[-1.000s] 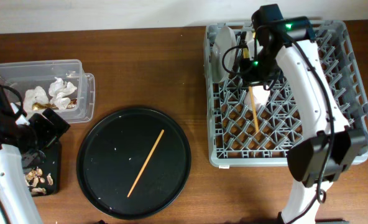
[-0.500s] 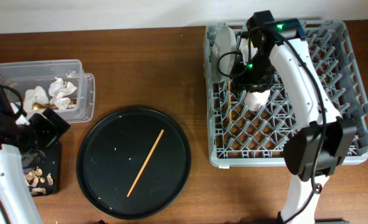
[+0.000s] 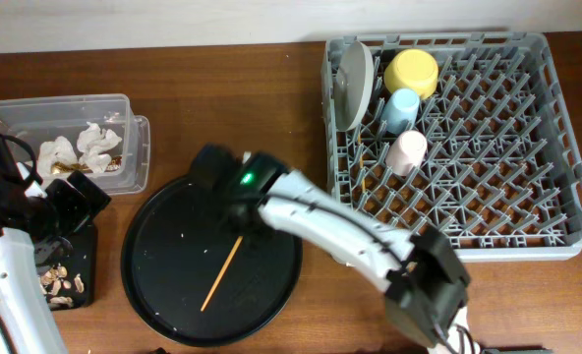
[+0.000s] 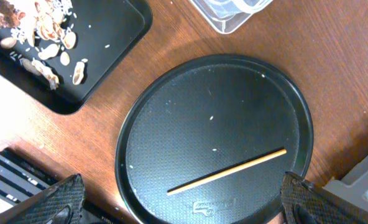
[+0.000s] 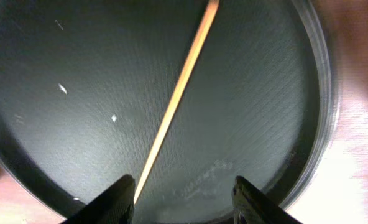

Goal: Sort waste into correct bins and load items into the dishwasher rack
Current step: 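Return the right gripper to the tray and grasp the second chopstick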

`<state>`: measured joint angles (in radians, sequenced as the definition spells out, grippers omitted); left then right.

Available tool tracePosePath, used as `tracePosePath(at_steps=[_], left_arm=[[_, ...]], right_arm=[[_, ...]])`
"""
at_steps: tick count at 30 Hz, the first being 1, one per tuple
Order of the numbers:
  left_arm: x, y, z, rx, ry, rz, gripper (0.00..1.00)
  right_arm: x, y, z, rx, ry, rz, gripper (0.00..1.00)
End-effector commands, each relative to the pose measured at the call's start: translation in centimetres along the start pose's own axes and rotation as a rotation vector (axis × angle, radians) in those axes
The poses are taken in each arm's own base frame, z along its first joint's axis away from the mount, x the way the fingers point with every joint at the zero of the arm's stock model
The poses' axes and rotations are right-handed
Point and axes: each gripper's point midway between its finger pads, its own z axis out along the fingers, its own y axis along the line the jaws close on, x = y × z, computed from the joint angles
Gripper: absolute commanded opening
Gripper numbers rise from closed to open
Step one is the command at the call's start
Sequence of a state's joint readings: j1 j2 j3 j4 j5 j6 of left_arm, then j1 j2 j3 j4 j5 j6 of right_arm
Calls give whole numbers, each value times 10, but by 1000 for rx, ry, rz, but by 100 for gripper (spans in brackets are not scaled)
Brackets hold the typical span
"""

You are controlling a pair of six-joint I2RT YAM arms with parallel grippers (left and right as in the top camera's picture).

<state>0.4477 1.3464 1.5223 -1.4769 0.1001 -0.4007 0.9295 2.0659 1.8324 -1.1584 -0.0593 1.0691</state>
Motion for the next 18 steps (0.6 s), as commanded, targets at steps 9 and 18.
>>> tracePosePath(at_steps=[9,18], left_arm=[[-2,1,-3,3,-11,9,100],[-2,0,-3,3,-11,9,100]], right_arm=[[32,-2,105,119,-5,165,33],[38,19,99,50,61,119,27]])
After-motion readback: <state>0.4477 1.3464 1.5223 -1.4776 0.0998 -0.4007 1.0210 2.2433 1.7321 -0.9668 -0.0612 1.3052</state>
